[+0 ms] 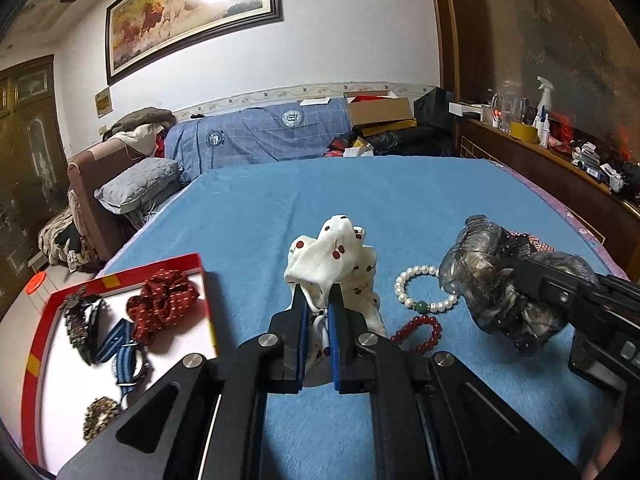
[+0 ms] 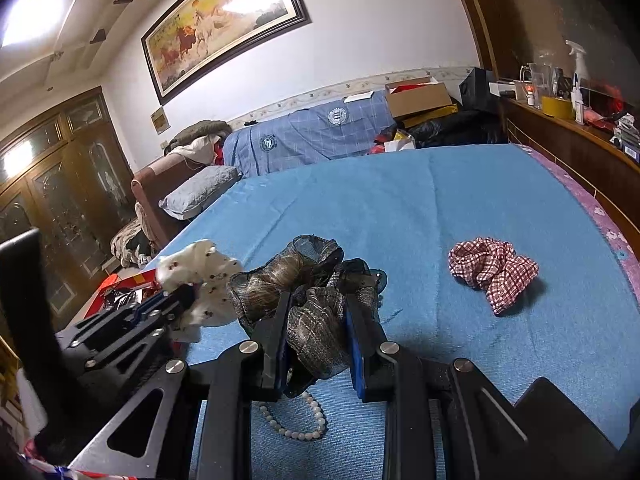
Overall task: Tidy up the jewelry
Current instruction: 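Lift both scrunchies and carry them over the red box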
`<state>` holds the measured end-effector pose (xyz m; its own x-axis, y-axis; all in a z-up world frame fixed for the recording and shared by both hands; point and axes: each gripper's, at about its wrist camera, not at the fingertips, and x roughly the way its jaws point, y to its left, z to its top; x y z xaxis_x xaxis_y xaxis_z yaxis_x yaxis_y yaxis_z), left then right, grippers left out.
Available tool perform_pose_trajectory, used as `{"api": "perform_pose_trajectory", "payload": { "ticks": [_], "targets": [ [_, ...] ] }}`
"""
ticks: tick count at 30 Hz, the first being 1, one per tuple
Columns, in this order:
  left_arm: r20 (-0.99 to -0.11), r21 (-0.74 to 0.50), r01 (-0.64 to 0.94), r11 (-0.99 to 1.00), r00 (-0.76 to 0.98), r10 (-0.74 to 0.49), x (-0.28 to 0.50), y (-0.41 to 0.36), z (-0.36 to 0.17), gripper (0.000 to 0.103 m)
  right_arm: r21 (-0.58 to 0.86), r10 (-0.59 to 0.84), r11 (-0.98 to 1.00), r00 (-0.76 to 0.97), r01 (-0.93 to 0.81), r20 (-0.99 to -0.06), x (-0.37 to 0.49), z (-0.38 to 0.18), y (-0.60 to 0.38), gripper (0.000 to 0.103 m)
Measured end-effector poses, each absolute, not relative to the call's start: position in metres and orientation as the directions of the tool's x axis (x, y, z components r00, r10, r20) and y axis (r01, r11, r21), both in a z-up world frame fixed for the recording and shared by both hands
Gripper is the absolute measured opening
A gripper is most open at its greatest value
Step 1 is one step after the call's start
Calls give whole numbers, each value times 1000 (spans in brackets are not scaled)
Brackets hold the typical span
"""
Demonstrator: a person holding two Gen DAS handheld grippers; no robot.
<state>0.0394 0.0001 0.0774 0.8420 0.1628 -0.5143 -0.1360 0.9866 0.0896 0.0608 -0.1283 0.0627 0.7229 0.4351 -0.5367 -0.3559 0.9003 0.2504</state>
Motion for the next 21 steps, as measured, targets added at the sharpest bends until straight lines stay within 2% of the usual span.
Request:
{"api": "perform_pose_trajectory", "payload": {
  "ticks": [11, 21],
  "targets": [
    [-482, 75, -195, 978, 851, 207, -5, 35, 98, 9, 311, 460, 887, 713, -342, -530, 50, 63, -116, 26],
    [-494, 6, -289, 957, 831, 254, -39, 98, 101, 9, 313, 546, 837, 644, -450, -536, 29, 69, -43, 26]
  ]
}}
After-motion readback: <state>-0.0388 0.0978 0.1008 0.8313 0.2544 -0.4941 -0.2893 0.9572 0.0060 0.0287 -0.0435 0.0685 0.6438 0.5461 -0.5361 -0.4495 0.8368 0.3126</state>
